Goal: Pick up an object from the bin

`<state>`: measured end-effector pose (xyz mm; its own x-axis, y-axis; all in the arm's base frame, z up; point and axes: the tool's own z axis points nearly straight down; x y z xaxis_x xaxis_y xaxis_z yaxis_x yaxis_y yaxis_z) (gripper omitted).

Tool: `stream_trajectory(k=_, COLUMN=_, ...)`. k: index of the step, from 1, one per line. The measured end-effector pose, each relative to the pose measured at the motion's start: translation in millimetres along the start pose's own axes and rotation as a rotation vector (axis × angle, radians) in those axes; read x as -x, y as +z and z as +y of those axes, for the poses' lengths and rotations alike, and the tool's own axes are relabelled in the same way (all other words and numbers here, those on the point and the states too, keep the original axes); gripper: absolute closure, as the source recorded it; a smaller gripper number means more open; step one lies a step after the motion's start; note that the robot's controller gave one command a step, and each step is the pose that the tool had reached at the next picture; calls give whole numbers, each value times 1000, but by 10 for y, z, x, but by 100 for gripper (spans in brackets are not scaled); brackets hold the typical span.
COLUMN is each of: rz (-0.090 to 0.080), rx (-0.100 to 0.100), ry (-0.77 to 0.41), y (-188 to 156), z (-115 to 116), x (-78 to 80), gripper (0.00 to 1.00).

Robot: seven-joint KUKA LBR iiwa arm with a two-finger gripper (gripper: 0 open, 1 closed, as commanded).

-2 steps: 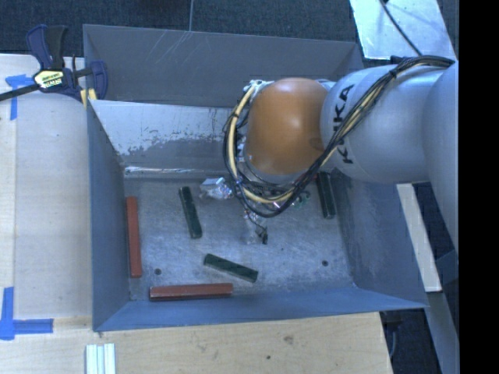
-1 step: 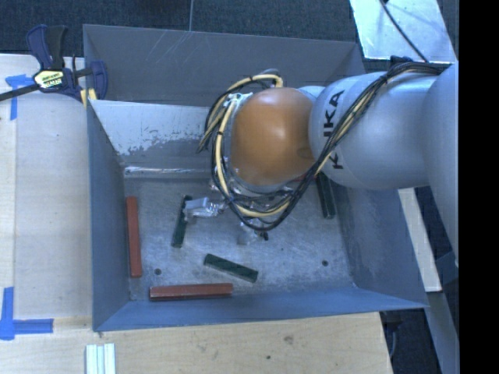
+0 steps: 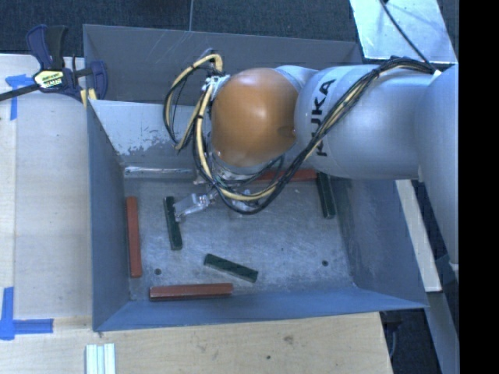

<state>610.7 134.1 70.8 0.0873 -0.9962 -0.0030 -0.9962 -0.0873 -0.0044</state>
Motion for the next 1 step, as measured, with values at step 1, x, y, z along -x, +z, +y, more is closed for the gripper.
stream_trajectory(k=1, rz=1, rx=-2, ry=-356, y=-1222, z=27, x=-246, gripper=0)
